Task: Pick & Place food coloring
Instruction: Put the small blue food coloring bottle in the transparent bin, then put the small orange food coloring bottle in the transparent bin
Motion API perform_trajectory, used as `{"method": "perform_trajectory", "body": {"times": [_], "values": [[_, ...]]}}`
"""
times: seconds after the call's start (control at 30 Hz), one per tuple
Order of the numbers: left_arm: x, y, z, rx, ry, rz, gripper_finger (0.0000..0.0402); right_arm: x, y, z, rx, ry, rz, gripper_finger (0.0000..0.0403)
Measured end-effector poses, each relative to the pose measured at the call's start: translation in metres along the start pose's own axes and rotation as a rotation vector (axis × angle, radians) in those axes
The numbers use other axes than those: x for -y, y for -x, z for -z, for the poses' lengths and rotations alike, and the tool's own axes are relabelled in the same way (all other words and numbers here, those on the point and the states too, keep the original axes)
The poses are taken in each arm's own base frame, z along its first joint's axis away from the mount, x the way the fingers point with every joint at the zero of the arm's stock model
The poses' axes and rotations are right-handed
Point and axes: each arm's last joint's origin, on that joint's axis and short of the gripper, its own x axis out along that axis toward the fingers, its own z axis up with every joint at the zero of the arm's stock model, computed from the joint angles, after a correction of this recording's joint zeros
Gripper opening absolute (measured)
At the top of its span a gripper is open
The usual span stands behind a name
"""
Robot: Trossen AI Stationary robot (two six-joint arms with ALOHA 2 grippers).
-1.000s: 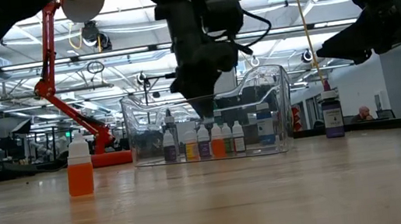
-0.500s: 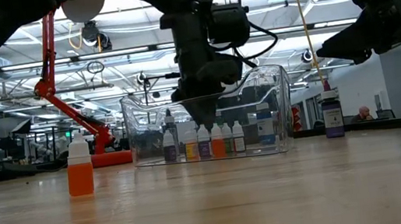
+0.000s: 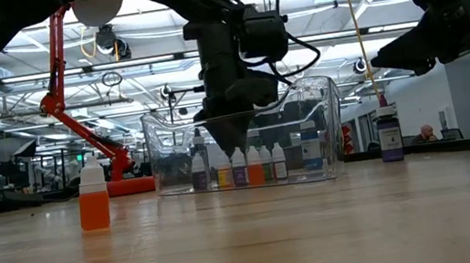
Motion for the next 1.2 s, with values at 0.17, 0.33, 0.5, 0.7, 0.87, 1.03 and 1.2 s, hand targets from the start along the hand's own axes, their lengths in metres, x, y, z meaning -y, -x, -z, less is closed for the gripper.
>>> {"method": "perform_trajectory", "body": {"times": [0.17, 0.33, 0.5, 0.7, 0.87, 1.03, 1.2], "values": [[0.003, 0.004, -0.003, 0.028, -0.011, 0.011, 0.0094, 0.0, 0.0, 0.0, 0.0, 0.0, 0.0, 0.0144], [0.003, 0.004, -0.004, 0.03, -0.013, 0.016, 0.0115, 0.0, 0.0, 0.0, 0.0, 0.0, 0.0, 0.0144], [0.003, 0.004, -0.004, 0.03, -0.012, 0.015, 0.0123, 0.0, 0.0, 0.0, 0.0, 0.0, 0.0, 0.0144], [0.003, 0.004, -0.004, 0.032, -0.012, 0.015, 0.0124, 0.0, 0.0, 0.0, 0.0, 0.0, 0.0, 0.0144], [0.003, 0.004, -0.004, 0.031, -0.011, 0.015, 0.0124, 0.0, 0.0, 0.0, 0.0, 0.0, 0.0, 0.0144], [0.003, 0.02, -0.002, 0.065, -0.013, 0.011, 0.0124, 0.0, 0.0, 0.0, 0.0, 0.0, 0.0, 0.0144], [0.002, 0.053, 0.003, 0.154, -0.026, 0.005, 0.0125, 0.0, 0.0, 0.0, 0.0, 0.0, 0.0, 0.0144]]}}
